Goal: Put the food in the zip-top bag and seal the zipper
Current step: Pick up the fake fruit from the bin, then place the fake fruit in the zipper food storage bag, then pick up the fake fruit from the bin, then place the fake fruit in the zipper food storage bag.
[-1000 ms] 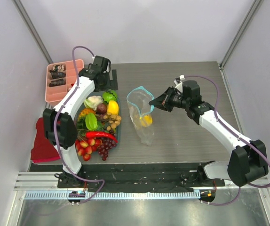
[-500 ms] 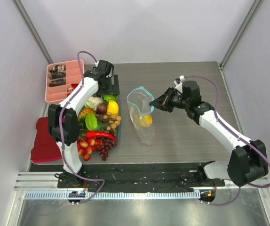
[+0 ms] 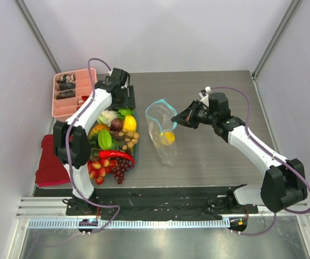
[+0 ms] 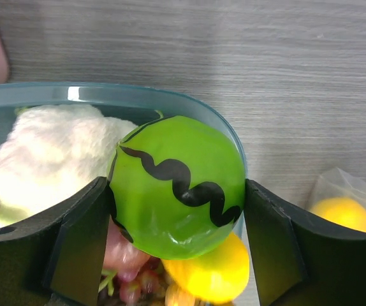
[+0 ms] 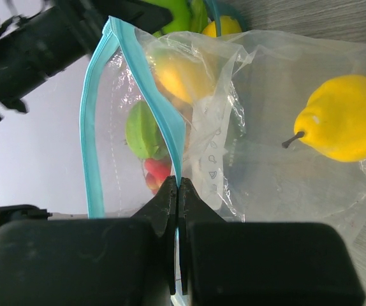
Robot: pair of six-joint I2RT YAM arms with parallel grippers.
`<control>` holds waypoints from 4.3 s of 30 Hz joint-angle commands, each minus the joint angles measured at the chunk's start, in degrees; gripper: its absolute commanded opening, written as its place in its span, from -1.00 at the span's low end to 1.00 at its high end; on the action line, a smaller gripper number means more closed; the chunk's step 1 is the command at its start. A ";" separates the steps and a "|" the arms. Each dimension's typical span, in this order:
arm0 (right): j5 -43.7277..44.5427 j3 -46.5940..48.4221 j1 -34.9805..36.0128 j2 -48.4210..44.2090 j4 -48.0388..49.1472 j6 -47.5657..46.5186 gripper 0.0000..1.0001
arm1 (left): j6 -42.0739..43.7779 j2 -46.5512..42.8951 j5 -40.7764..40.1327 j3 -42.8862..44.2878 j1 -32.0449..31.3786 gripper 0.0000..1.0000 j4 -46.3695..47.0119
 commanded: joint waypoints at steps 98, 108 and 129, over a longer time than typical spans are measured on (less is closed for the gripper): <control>2.71 5.96 3.19 -0.89 -6.08 -16.03 -0.98 | 2.76 -34.08 12.99 -19.31 10.15 -0.22 -12.26; -0.27 7.81 3.54 -0.27 -4.59 -15.76 -0.98 | 6.71 -35.86 10.36 -5.96 2.70 -0.21 -4.98; -0.36 9.66 3.81 -1.68 -9.16 -19.63 -0.98 | 10.58 -17.30 -0.29 1.11 -29.14 0.32 0.66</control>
